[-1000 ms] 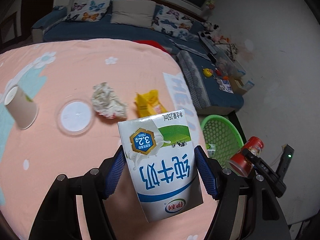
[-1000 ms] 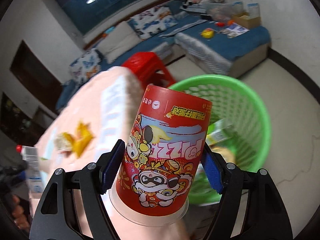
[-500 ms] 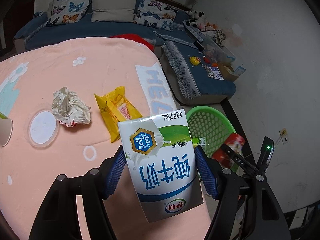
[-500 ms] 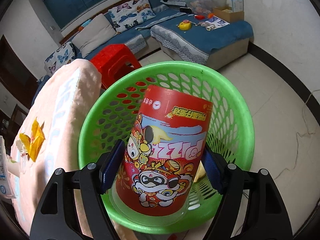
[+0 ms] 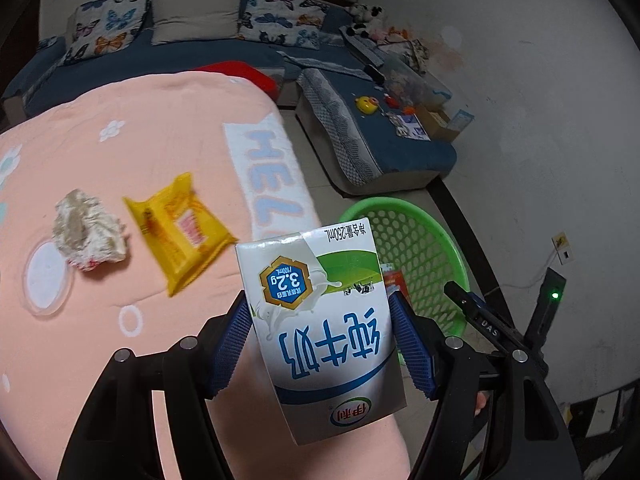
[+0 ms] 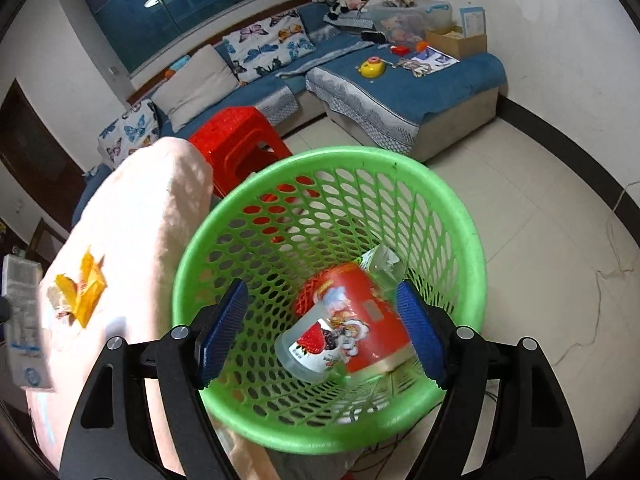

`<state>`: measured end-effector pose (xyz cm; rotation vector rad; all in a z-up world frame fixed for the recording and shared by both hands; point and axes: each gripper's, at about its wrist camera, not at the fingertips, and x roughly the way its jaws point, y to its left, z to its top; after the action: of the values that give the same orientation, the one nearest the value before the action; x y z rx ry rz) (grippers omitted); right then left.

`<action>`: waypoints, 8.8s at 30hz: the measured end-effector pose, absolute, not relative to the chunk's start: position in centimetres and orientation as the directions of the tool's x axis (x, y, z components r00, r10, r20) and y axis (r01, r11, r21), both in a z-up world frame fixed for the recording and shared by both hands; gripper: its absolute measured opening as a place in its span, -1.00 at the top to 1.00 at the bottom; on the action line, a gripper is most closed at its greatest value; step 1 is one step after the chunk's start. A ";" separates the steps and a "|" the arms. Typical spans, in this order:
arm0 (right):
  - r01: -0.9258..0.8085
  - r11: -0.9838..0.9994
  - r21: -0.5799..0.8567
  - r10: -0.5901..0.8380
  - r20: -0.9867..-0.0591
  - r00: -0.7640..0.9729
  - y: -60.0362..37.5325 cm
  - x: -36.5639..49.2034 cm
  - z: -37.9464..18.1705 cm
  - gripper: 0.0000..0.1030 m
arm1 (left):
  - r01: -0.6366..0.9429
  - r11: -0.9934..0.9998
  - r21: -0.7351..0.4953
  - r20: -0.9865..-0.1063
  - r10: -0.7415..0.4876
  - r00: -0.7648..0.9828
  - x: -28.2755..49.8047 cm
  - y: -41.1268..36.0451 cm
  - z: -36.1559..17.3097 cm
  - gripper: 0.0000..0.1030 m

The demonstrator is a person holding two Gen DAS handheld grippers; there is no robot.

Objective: Collect trash
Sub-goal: 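Drop the red cup into the basket with the right tool while the left tool carries the carton, then drop the white milk carton from the left tool into the green basket, then grasp the yellow snack packet on the table with the right tool, then grasp the crumpled white paper with the left tool while the right tool carries the packet, then drop the yellow packet into the basket with the right tool while the left tool drops the paper, then move both tools back over the bed toward the white paper cup and clear lid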

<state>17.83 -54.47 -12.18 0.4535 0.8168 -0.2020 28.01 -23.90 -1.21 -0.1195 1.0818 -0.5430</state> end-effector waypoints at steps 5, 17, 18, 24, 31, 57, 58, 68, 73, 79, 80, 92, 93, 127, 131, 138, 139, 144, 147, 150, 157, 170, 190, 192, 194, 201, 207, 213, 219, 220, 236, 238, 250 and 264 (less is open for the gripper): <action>0.334 0.898 0.286 -0.024 -0.727 0.686 -54.3 16.0 -11.0 -0.51 | 0.428 0.835 -0.347 -0.808 -0.497 0.315 28.2 -27.7 -1.5 -0.30; 0.346 0.888 0.304 -0.031 -0.710 0.704 -55.0 12.8 -11.0 -0.51 | 0.571 0.786 -0.237 -0.837 -0.463 0.290 30.1 -36.2 -4.0 -0.32; 0.348 0.886 0.306 -0.032 -0.709 0.704 -55.0 12.7 -11.1 -0.51 | 0.580 0.787 -0.211 -0.841 -0.448 0.302 30.3 -36.9 -4.4 -0.32; 0.360 0.873 0.328 -0.023 -0.711 0.703 -55.5 12.0 -11.8 -0.51 | 0.627 0.769 -0.128 -0.856 -0.404 0.322 30.9 -39.3 -5.7 -0.34; 0.374 0.865 0.333 -0.028 -0.713 0.700 -55.9 11.3 -12.0 -0.51 | 0.641 0.765 -0.064 -0.847 -0.381 0.370 30.8 -40.6 -5.7 -0.57; 0.144 0.945 0.293 0.102 -0.684 0.722 -45.2 14.7 -7.4 -0.51 | 0.443 0.889 -0.120 -0.756 -0.371 0.540 26.2 -20.3 -0.3 -0.57; 0.129 0.947 0.293 0.113 -0.684 0.721 -44.5 15.1 -7.4 -0.51 | 0.423 0.899 -0.115 -0.754 -0.356 0.552 26.2 -19.1 -0.2 -0.57; -0.015 0.956 0.292 0.222 -0.692 0.687 -37.0 19.2 -7.2 -0.51 | 0.252 0.961 -0.114 -0.754 -0.249 0.608 25.6 -7.4 -0.5 -0.57; -0.085 0.956 0.280 0.264 -0.701 0.662 -32.9 21.8 -7.6 -0.52 | 0.175 0.972 -0.158 -0.759 -0.233 0.608 25.5 -2.4 -0.9 -0.59; -0.165 0.956 0.243 0.291 -0.716 0.634 -29.3 24.8 -8.0 -0.55 | 0.124 0.984 -0.126 -0.754 -0.176 0.632 25.2 1.3 -0.9 -0.60; -0.173 0.955 0.240 0.295 -0.718 0.631 -28.9 25.2 -8.1 -0.56 | 0.116 0.985 -0.127 -0.753 -0.172 0.635 25.1 1.9 -0.9 -0.61; -0.264 0.955 0.135 0.270 -0.766 0.583 -25.7 31.8 -10.4 -0.65 | 0.123 0.983 -0.139 -0.741 -0.186 0.645 25.5 4.6 -0.8 -0.64; -0.269 0.954 0.135 0.271 -0.771 0.576 -25.6 32.2 -10.8 -0.65 | 0.124 0.982 -0.144 -0.741 -0.190 0.644 25.6 4.6 -0.8 -0.64; -0.272 0.944 0.186 0.310 -0.785 0.537 -27.4 34.9 -13.2 -0.01 | 0.321 0.937 -0.134 -0.783 -0.299 0.546 32.7 -3.4 -3.2 -0.51; -0.263 0.945 0.193 0.311 -0.775 0.550 -27.9 34.0 -12.6 0.02 | 0.370 0.919 -0.134 -0.795 -0.323 0.513 34.4 -5.4 -4.1 -0.51; -0.244 0.945 0.219 0.323 -0.749 0.578 -29.1 31.9 -11.1 0.02 | 0.396 0.911 -0.114 -0.819 -0.312 0.482 37.6 -7.2 -5.3 -0.51; -0.243 0.946 0.217 0.321 -0.747 0.582 -29.4 31.5 -10.9 0.02 | 0.398 0.910 -0.121 -0.822 -0.316 0.474 38.1 -7.2 -5.4 -0.51; -0.226 0.946 0.231 0.322 -0.734 0.598 -30.6 30.0 -10.2 0.02 | 0.402 0.901 -0.165 -0.832 -0.346 0.433 39.6 -6.9 -6.3 -0.43; -0.214 0.946 0.243 0.323 -0.727 0.605 -31.3 29.1 -10.0 0.02 | 0.408 0.898 -0.164 -0.840 -0.344 0.419 40.0 -7.1 -6.8 -0.27; -0.203 0.950 0.236 0.311 -0.724 0.616 -31.8 28.2 -9.7 0.02 | 0.410 0.896 -0.169 -0.846 -0.346 0.406 40.4 -7.2 -7.3 -0.11; -0.138 0.956 0.258 0.285 -0.710 0.644 -34.3 26.1 -8.8 0.02 | 0.414 0.898 -0.151 -0.836 -0.339 0.431 39.7 -7.8 -7.0 0.42; 0.039 0.978 0.206 0.124 -0.720 0.683 -41.9 21.6 -8.1 0.02 | 0.467 0.872 -0.147 -0.759 -0.402 0.512 34.8 -9.4 -1.5 0.49; 0.237 0.944 0.231 0.020 -0.756 0.655 -51.3 19.0 -10.7 -0.27 | 0.639 0.757 -0.137 -0.735 -0.511 0.447 30.5 -21.2 1.2 0.49; 0.241 0.940 0.242 0.026 -0.754 0.657 -51.5 18.6 -10.7 -0.30 | 0.651 0.746 -0.140 -0.737 -0.517 0.434 30.4 -22.6 1.1 0.49; 0.239 0.935 0.263 0.041 -0.749 0.662 -52.0 18.4 -10.8 -0.38 | 0.665 0.733 -0.141 -0.740 -0.525 0.420 30.2 -24.1 0.9 0.49; 0.236 0.936 0.261 0.028 -0.723 0.690 -52.9 16.4 -9.6 -0.44 | 0.699 0.699 -0.151 -0.758 -0.536 0.372 30.2 -29.1 -0.3 0.49; 0.248 0.938 0.242 -0.002 -0.712 0.702 -53.9 14.2 -8.9 -0.46 | 0.723 0.673 -0.154 -0.787 -0.526 0.323 29.9 -33.3 -2.6 0.47; 0.286 0.921 0.265 -0.017 -0.706 0.708 -55.6 12.4 -9.0 -0.46 | 0.744 0.651 -0.150 -0.808 -0.515 0.287 29.0 -36.7 -4.1 0.42; 0.313 0.909 0.276 -0.030 -0.705 0.709 -56.8 10.8 -9.2 -0.46 | 0.759 0.635 -0.143 -0.813 -0.513 0.276 28.0 -38.3 -4.6 -0.01; 0.316 0.907 0.278 -0.031 -0.704 0.709 -57.0 10.6 -9.1 -0.46 | 0.758 0.635 -0.148 -0.814 -0.514 0.272 27.9 -38.4 -4.6 -0.22; 0.231 0.928 0.291 0.029 -0.677 0.736 -53.2 11.4 -7.3 -0.47 | 0.678 0.725 -0.124 -0.765 -0.505 0.400 26.9 -29.0 -1.5 -0.30; 0.206 0.932 0.298 0.050 -0.670 0.741 -52.0 11.9 -6.9 -0.49 | 0.653 0.751 -0.102 -0.756 -0.485 0.440 26.8 -27.3 -1.0 -0.33; 0.026 0.959 0.281 0.176 -0.669 0.722 -42.9 15.7 -6.1 -0.52 | 0.424 0.902 -0.083 -0.716 -0.349 0.604 26.0 -12.5 -0.8 -0.40; -0.183 0.948 0.262 0.316 -0.689 0.652 -30.6 21.4 -6.4 -0.55 | 0.099 0.994 -0.048 -0.700 -0.105 0.707 25.5 4.4 -1.2 -0.56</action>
<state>21.37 -30.57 -6.40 0.1748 0.8135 0.2844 25.51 4.38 -1.23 -0.0071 0.7776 -0.1134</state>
